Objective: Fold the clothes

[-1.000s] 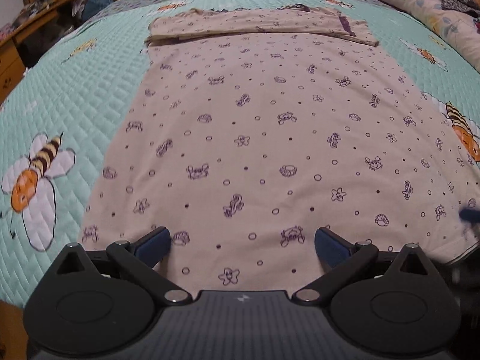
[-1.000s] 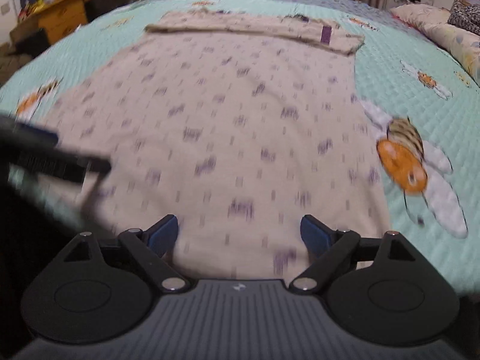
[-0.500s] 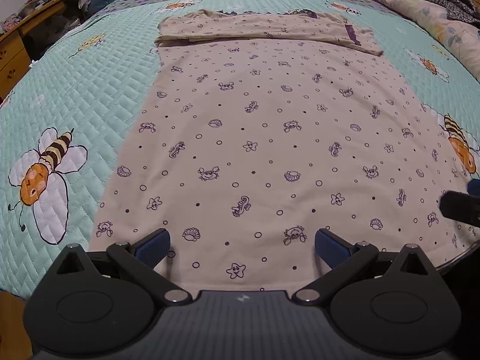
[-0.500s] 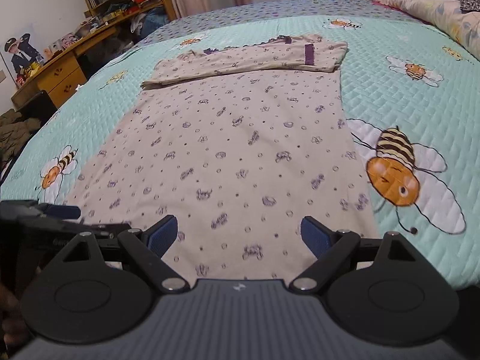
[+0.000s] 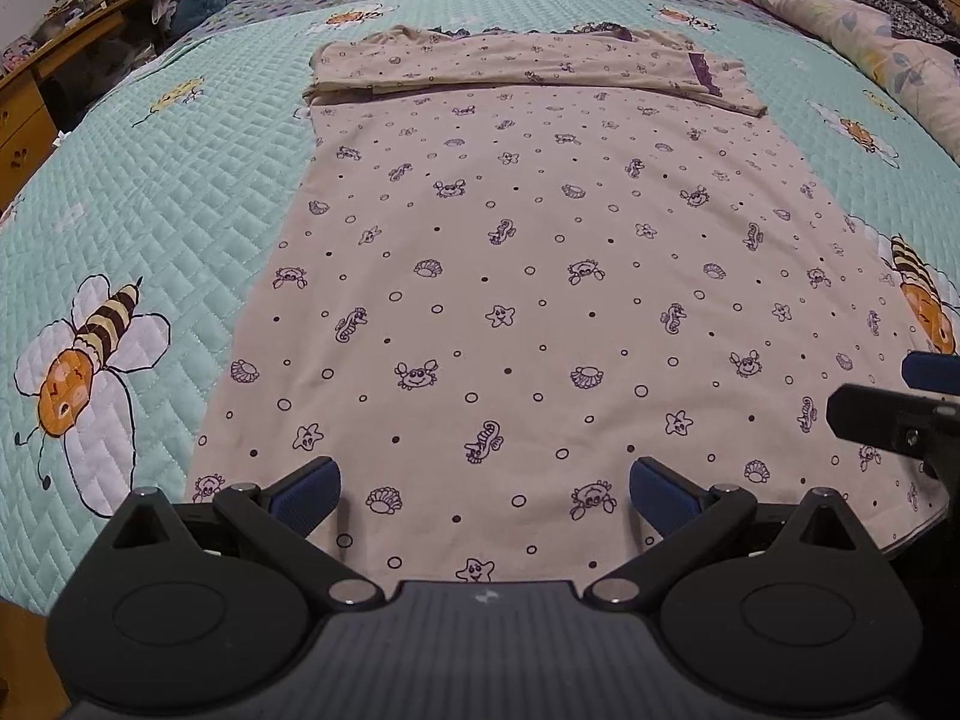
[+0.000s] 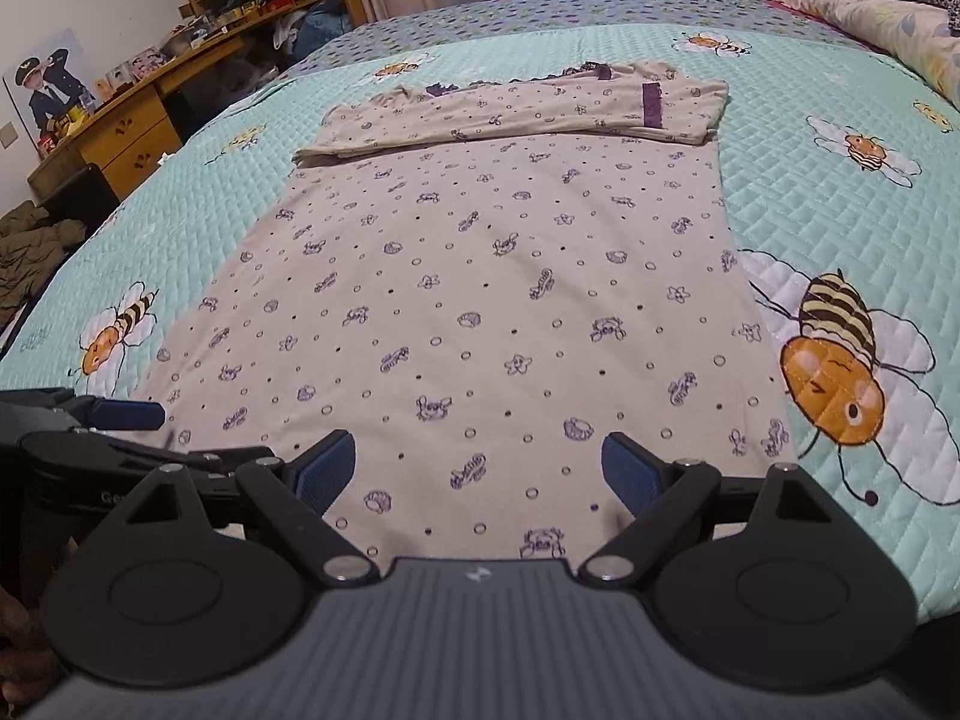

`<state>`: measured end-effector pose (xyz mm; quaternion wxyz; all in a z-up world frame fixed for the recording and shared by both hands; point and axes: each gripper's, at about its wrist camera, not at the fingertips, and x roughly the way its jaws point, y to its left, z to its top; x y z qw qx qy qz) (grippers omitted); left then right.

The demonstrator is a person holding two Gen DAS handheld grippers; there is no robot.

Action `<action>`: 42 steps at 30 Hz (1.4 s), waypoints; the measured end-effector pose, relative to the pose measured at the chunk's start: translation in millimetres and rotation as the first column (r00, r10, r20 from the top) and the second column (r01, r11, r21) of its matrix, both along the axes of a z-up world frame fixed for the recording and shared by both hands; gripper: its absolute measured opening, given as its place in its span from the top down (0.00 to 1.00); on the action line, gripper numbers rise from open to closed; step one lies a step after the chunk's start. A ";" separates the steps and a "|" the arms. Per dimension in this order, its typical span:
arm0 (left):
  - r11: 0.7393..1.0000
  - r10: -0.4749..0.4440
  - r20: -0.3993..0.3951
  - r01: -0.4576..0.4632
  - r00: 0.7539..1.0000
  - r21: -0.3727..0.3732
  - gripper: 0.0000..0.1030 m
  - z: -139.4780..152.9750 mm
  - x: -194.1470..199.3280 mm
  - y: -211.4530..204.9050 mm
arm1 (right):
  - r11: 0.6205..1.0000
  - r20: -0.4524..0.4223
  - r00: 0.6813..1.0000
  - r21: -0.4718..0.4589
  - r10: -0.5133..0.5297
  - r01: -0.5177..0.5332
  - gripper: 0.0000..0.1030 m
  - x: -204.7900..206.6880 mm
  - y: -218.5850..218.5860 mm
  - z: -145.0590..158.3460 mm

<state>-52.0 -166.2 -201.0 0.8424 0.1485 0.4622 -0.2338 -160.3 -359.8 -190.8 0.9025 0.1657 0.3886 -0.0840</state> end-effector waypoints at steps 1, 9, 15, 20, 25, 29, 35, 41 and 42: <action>1.000 0.000 -0.001 0.000 1.000 0.001 0.01 -0.9 1.2 0.1 | 1.000 -0.002 1.000 0.000 0.002 -0.002 0.13 1.6 0.4 -0.4; 1.000 0.006 -0.014 -0.006 1.000 0.009 0.01 -6.1 6.8 -0.3 | 1.000 -0.012 1.000 0.011 0.011 -0.011 0.13 9.2 1.0 -4.9; 1.000 -0.004 -0.011 0.004 1.000 0.014 0.01 -5.3 6.5 -4.9 | 1.000 -0.014 1.000 0.021 0.008 -0.007 0.13 8.7 -0.1 -8.2; 1.000 -0.009 -0.003 0.010 1.000 0.017 0.01 -3.1 11.0 -10.6 | 1.000 -0.009 1.000 0.014 0.004 -0.003 0.13 15.8 -4.4 -9.9; 1.000 -0.001 -0.004 0.001 1.000 0.030 0.01 -12.0 25.6 -14.4 | 0.999 -0.016 1.000 -0.035 -0.010 0.010 0.13 38.8 -14.8 -16.3; 1.000 -0.003 0.001 0.003 1.000 0.023 0.01 -17.0 23.0 -3.0 | 0.994 -0.098 0.995 -0.112 -0.013 0.002 0.13 47.7 -17.2 -37.7; 1.000 -0.014 -0.008 0.014 1.000 0.002 0.01 -15.7 0.8 31.1 | 0.977 -0.061 0.994 -0.188 0.095 -0.105 0.12 -14.4 9.2 -42.4; 1.000 -0.001 0.036 0.002 0.999 -0.019 0.01 8.5 6.6 34.4 | 0.974 0.014 0.994 -0.203 0.110 -0.104 0.12 -38.8 3.8 -13.8; 0.999 0.009 0.049 -0.007 0.999 -0.032 0.01 13.6 14.7 30.7 | 0.974 0.053 0.994 -0.209 0.099 -0.086 0.12 -32.8 -1.0 -6.9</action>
